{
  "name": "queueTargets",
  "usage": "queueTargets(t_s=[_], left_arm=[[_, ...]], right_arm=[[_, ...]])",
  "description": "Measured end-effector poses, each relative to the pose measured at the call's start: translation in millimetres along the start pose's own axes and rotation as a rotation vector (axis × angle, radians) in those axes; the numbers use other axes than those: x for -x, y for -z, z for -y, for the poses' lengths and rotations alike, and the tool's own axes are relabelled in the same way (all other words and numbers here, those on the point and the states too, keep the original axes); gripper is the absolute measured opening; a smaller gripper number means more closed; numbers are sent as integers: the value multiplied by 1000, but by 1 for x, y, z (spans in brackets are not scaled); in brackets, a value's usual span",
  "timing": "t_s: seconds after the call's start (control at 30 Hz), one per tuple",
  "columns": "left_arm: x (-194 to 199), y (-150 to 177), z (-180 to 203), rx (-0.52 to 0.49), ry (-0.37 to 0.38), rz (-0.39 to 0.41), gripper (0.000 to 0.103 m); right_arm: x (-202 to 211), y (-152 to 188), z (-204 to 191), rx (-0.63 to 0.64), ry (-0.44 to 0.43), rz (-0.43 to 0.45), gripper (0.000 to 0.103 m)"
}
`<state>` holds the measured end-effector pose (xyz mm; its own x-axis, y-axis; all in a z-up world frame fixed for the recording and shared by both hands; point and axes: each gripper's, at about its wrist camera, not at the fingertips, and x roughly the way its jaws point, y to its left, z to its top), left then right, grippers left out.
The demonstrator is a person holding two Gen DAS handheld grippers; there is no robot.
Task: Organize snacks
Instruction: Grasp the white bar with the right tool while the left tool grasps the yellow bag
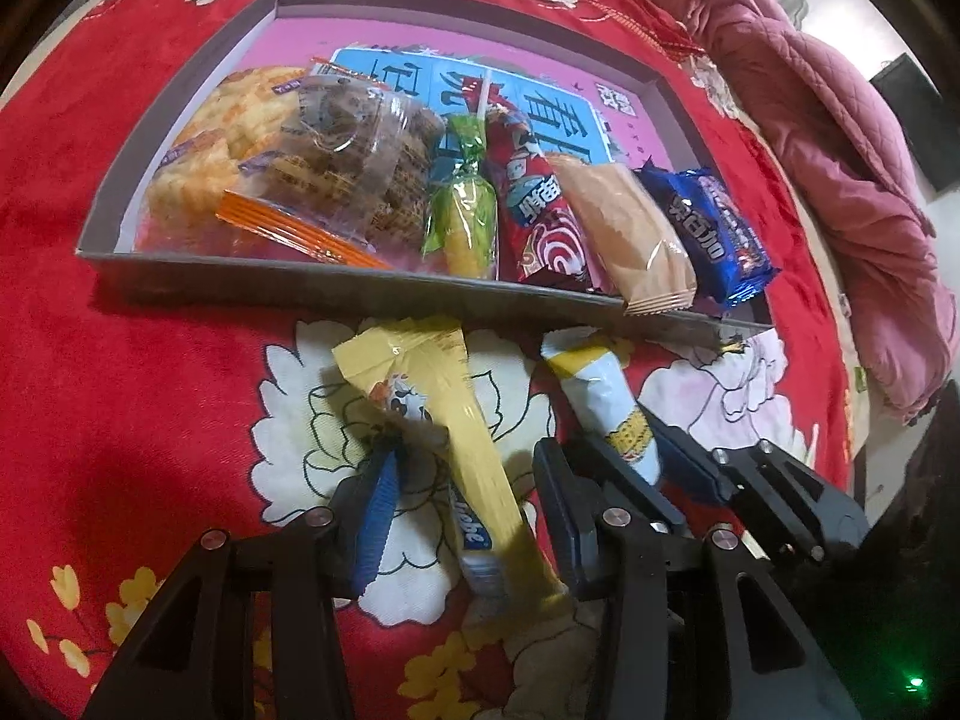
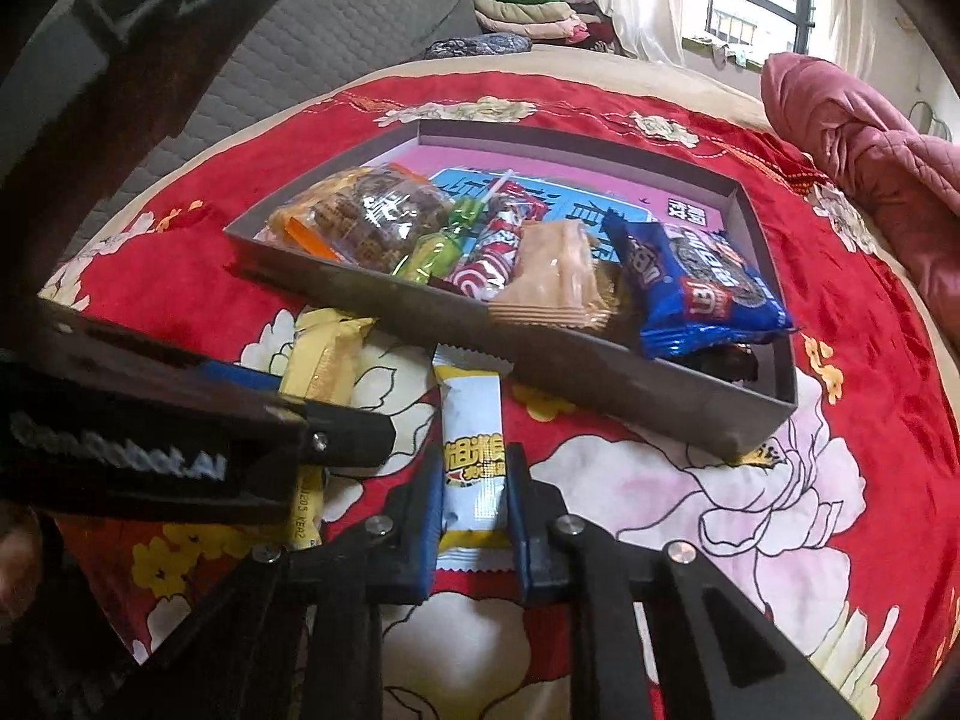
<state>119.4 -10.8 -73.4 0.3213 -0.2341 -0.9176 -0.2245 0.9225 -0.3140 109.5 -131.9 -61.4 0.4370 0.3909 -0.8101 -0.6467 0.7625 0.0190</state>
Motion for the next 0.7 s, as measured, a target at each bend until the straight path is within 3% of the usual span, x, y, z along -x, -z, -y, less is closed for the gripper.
queueTargets(t_s=[0.13,0.27,0.7], left_arm=[[-1,0,0,-4,-25,14,31],[0,0,-4,2,-22,20,22],[23,12,-2,-30,-13,42,17]], right_arm=[[0,0,5,-22,-2,-1,19],[1,0,6,-33,-12,1,19],[15,0,7,-73,-110,31,19]])
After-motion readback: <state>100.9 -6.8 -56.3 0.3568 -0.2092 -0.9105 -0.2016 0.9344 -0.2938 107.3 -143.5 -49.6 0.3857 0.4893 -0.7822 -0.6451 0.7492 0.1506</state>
